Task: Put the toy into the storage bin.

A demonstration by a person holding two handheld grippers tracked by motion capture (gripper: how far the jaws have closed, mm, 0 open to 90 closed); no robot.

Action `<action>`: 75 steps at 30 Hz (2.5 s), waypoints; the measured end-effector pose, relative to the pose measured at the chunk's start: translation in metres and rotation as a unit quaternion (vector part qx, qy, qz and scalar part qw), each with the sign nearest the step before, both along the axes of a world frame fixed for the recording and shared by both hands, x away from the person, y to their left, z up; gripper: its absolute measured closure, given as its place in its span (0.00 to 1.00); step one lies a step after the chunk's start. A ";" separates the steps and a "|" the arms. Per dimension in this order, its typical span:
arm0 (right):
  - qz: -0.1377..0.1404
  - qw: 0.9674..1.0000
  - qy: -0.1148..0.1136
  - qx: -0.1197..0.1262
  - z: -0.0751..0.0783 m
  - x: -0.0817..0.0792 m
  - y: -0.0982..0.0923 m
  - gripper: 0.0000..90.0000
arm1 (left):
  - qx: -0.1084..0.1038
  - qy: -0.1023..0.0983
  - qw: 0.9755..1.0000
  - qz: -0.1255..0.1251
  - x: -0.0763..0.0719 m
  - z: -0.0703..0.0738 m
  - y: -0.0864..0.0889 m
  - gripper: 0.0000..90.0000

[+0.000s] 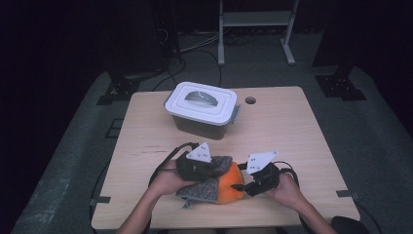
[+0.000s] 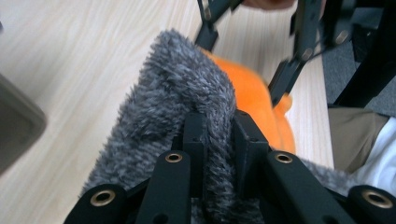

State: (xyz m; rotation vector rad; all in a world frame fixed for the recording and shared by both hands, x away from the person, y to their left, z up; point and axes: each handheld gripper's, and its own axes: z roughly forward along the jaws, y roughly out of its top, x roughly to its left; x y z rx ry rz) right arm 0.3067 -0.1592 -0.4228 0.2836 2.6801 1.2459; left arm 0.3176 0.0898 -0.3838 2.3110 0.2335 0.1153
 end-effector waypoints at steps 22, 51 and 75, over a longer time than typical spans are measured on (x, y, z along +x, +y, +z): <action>0.016 1.000 -0.025 -0.001 0.008 -0.009 0.018 0.58 | 0.008 -0.030 0.999 -0.025 -0.005 0.023 -0.020 0.86; -0.043 0.996 0.060 0.049 -0.002 0.011 -0.014 0.37 | -0.005 -0.002 1.000 0.010 0.001 -0.004 0.016 0.86; 0.003 1.000 -0.005 -0.004 -0.001 0.000 0.002 0.71 | 0.002 -0.027 0.999 0.029 0.001 0.008 0.017 0.86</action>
